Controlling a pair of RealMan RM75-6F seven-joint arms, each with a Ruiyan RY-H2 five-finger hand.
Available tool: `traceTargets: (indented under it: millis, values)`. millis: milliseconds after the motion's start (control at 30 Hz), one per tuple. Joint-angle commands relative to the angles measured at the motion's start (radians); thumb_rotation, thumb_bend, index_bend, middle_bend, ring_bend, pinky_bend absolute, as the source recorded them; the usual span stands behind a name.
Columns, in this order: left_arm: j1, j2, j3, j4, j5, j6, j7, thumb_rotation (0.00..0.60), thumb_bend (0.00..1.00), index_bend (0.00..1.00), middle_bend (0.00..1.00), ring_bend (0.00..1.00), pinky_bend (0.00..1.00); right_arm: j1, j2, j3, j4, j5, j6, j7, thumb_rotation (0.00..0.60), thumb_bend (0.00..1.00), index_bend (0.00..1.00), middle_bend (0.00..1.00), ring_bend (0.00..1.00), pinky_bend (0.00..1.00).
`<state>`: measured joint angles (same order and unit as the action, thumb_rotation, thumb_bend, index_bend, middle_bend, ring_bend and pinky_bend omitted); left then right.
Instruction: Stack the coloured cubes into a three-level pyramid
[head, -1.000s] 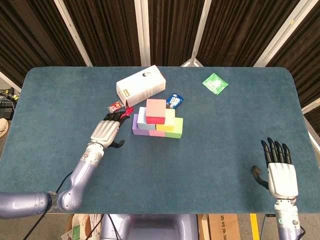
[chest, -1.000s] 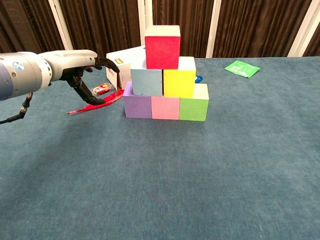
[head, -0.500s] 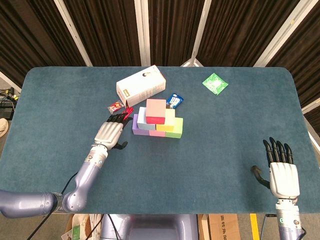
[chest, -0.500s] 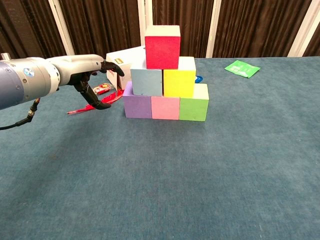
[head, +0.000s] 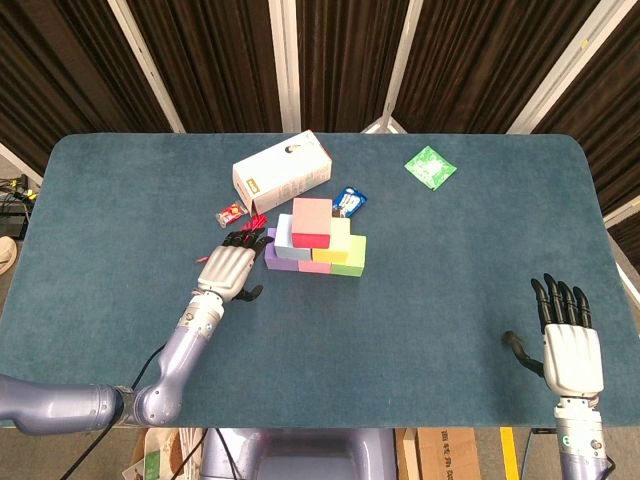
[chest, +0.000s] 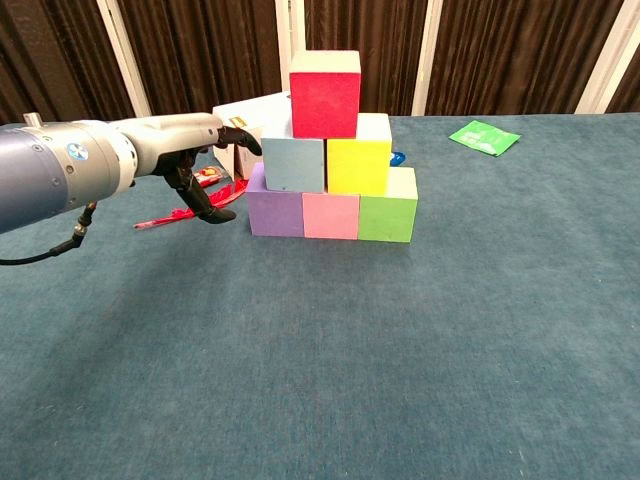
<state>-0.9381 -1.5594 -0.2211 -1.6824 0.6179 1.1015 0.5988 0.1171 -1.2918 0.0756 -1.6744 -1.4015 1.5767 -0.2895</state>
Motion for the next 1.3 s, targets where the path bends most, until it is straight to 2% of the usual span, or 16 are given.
traceTargets:
  millis: [33, 867, 1133, 1300]
  values:
    - [-0.001, -0.004, 0.001, 0.002, -0.002, 0.002, 0.004, 0.6, 0.41, 0.12, 0.0, 0.0, 0.0, -0.002, 0.002, 0.003, -0.001, 0.0, -0.001, 0.002, 0.6, 0.26, 0.0, 0.02, 0.0, 0.0]
    - [-0.018, -0.046, -0.008, 0.012, -0.014, 0.031, 0.048, 0.6, 0.4, 0.12, 0.0, 0.0, 0.0, -0.018, 0.013, 0.023, -0.009, -0.003, -0.011, 0.011, 0.6, 0.26, 0.0, 0.02, 0.0, 0.0]
    - [0.007, -0.019, 0.003, 0.006, 0.003, 0.068, 0.053, 0.6, 0.4, 0.12, 0.0, 0.0, 0.0, -0.02, 0.013, 0.028, -0.009, -0.003, -0.016, 0.01, 0.6, 0.26, 0.0, 0.02, 0.0, 0.0]
    - [0.045, 0.035, 0.011, -0.018, 0.042, 0.09, 0.022, 0.6, 0.4, 0.12, 0.0, 0.0, 0.0, -0.021, 0.012, 0.032, -0.009, -0.001, -0.02, 0.01, 0.6, 0.26, 0.0, 0.02, 0.0, 0.0]
